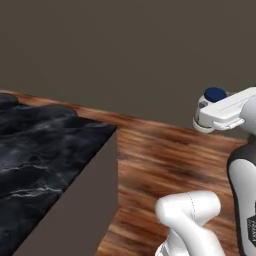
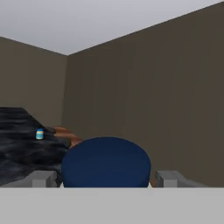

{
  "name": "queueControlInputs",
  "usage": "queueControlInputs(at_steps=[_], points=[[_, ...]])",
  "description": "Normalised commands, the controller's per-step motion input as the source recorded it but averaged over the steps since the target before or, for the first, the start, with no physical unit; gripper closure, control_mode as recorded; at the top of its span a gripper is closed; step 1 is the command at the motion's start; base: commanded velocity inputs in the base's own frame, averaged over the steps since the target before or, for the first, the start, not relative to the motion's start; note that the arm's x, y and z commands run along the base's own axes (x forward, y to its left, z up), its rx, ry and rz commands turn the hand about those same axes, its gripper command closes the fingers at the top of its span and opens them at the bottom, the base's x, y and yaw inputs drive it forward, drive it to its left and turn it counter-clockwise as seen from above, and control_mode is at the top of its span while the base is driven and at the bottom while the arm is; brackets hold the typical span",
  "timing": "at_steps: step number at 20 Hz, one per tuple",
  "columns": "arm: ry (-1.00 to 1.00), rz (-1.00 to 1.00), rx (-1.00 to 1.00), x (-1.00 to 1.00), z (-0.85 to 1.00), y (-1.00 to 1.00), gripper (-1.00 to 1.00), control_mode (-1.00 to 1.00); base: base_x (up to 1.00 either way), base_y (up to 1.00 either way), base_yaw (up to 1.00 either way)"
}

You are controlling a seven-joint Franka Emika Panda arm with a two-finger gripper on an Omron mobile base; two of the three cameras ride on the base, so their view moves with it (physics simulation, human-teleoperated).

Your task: The dining table condiment station is running low on mayonnaise. Refill the condiment station by opening the cabinet and taking the mayonnaise from the cabinet and placing it on the dining table.

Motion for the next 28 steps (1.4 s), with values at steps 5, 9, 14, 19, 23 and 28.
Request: queueControlInputs(at_steps=[5, 9, 14, 19, 23, 28], points=[[0.0, 0.0, 0.0, 0.0, 0.0, 0.0, 1.0, 1.0, 1.0, -0.66, 0.43], [0.0, 0.0, 0.0, 0.0, 0.0, 0.0, 1.0, 1.0, 1.0, -0.74, 0.42], [0.0, 0.0, 0.0, 0.0, 0.0, 0.0, 1.0, 1.0, 1.0, -0.77, 0.41], [0.0, 0.0, 0.0, 0.0, 0.0, 0.0, 1.0, 1.0, 1.0, -0.77, 0.41], [0.0, 0.0, 0.0, 0.0, 0.0, 0.0, 1.0, 1.0, 1.0, -0.81, 0.41], [0.0, 0.0, 0.0, 0.0, 0.0, 0.0, 1.0, 1.0, 1.0, -0.83, 0.4]])
